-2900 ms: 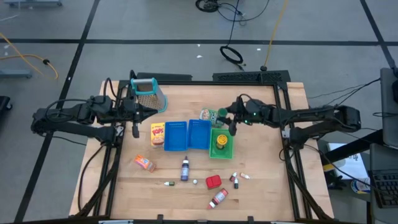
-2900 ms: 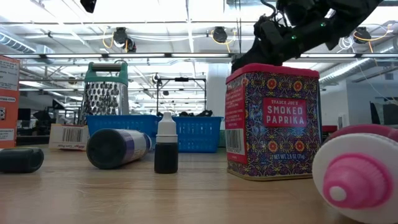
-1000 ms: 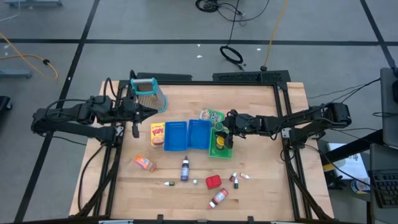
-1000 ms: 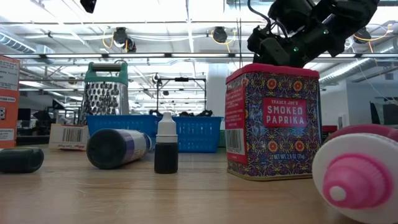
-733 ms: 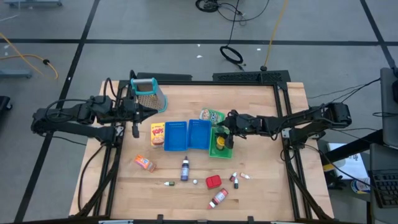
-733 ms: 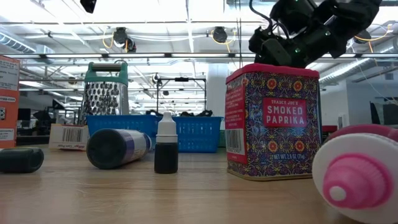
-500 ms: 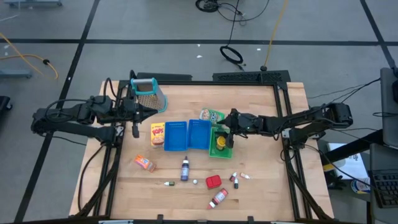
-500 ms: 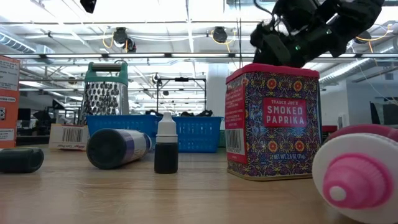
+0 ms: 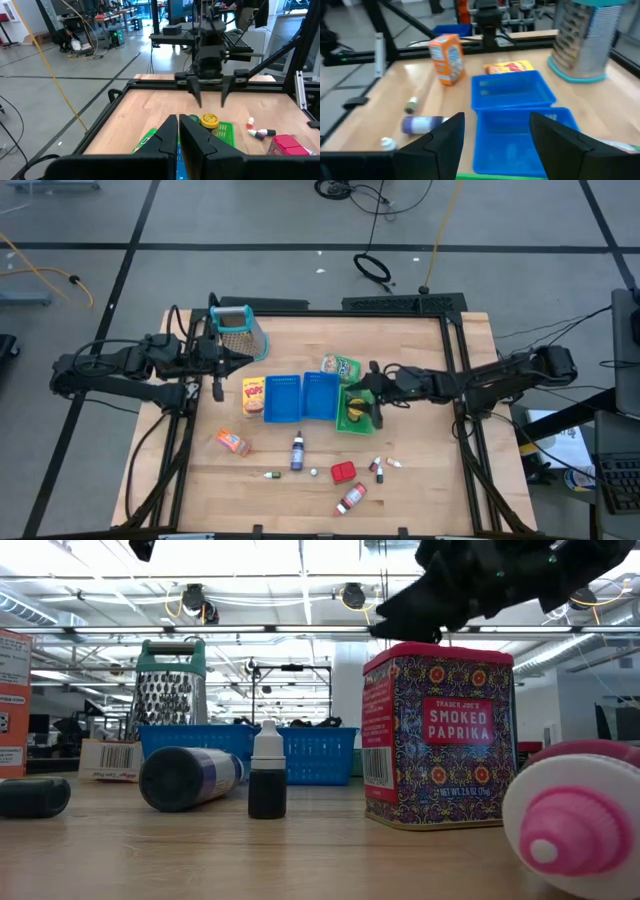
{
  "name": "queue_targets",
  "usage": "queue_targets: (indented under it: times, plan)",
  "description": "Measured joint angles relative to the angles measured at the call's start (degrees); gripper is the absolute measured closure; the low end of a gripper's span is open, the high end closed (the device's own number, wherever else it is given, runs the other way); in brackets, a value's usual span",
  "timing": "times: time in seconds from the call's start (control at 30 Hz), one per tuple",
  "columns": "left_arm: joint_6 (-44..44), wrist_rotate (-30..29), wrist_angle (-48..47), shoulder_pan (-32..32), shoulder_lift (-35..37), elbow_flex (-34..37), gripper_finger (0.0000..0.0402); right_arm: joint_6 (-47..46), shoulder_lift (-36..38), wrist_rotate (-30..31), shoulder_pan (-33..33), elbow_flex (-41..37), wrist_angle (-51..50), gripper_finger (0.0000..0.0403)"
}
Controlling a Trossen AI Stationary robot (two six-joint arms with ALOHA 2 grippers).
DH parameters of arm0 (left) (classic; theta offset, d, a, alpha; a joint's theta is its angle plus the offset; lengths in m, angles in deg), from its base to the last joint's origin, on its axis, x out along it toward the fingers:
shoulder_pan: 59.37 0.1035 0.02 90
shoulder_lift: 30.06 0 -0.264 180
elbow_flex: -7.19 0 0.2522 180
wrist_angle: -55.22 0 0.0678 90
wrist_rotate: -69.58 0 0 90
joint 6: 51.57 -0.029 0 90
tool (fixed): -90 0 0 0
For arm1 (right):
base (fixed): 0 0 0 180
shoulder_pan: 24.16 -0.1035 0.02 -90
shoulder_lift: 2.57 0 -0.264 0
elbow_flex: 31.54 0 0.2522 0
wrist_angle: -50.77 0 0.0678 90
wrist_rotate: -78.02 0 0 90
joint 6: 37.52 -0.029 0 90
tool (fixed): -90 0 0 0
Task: Pick & Place Kitchen Items
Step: Put the small yellow food coloring bottle into the right blue bin
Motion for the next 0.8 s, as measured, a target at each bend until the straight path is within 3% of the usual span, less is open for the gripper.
queue_targets:
  times: [0.43,0.8]
  plan:
    - [0.0,0.0,-0.01,0.0,-0.02,0.0,0.038,-1.08,2.53,-0.08,-10.44,0.02,-2.52,0.0191]
    - [0.13,0.0,-0.01,0.0,0.0,0.0,0.038,-13.21,2.73,0.03,-21.95,0.02,-9.51,0.0211]
